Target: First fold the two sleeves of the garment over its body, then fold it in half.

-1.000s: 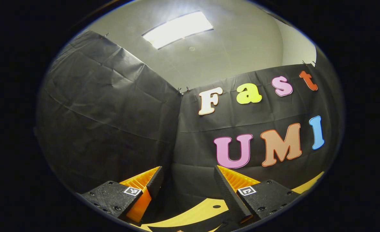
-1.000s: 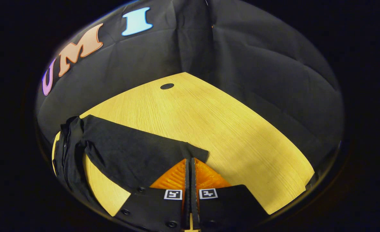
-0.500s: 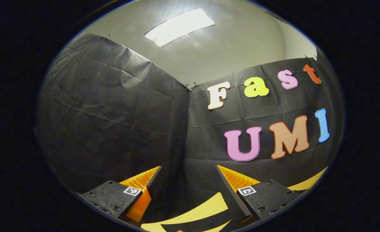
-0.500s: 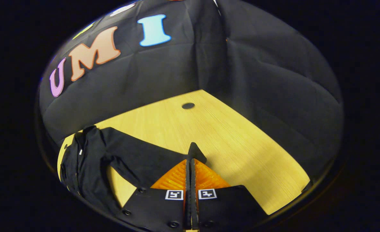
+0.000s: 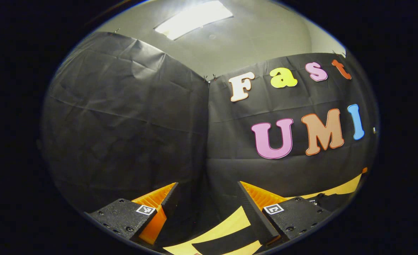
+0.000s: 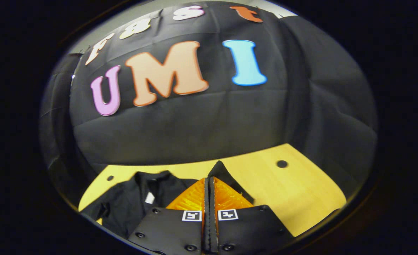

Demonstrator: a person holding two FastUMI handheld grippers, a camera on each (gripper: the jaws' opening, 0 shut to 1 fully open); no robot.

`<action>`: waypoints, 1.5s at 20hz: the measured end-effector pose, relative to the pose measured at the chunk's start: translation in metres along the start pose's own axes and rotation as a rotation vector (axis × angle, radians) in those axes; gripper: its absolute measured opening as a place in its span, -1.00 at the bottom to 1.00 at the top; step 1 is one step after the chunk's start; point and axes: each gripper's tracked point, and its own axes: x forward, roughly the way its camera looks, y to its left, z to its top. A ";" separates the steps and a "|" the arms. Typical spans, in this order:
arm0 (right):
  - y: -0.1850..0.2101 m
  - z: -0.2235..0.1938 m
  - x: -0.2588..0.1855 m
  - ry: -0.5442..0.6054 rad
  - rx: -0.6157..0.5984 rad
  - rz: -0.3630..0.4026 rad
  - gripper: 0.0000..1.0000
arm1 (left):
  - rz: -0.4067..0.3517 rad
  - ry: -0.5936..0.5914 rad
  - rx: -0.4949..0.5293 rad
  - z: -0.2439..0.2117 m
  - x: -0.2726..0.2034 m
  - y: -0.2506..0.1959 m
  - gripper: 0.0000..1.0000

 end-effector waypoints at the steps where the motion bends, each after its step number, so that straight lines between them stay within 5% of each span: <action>1: 0.030 0.003 0.011 0.000 -0.004 0.027 -0.99 | 0.003 0.012 -0.008 -0.008 0.005 0.007 0.89; 7: 0.201 -0.005 0.058 0.014 -0.060 0.197 -0.99 | 0.038 0.048 -0.007 -0.033 0.018 0.055 0.90; 13: 0.331 -0.089 0.102 0.168 -0.197 0.329 -0.96 | 0.123 0.097 0.043 -0.055 0.015 0.101 0.90; 19: 0.357 -0.125 0.149 0.310 -0.287 0.376 -0.79 | 0.197 0.138 0.065 -0.069 0.009 0.135 0.90; 21: 0.355 -0.125 0.151 0.352 -0.241 0.425 -0.57 | 0.201 0.145 0.064 -0.072 0.007 0.137 0.89; 24: 0.341 -0.104 0.160 0.302 -0.247 0.430 0.94 | 0.186 0.148 0.054 -0.081 0.007 0.132 0.89; 30: 0.326 -0.035 0.124 0.140 -0.258 0.454 0.97 | 0.107 0.202 -0.026 -0.120 0.016 0.090 0.92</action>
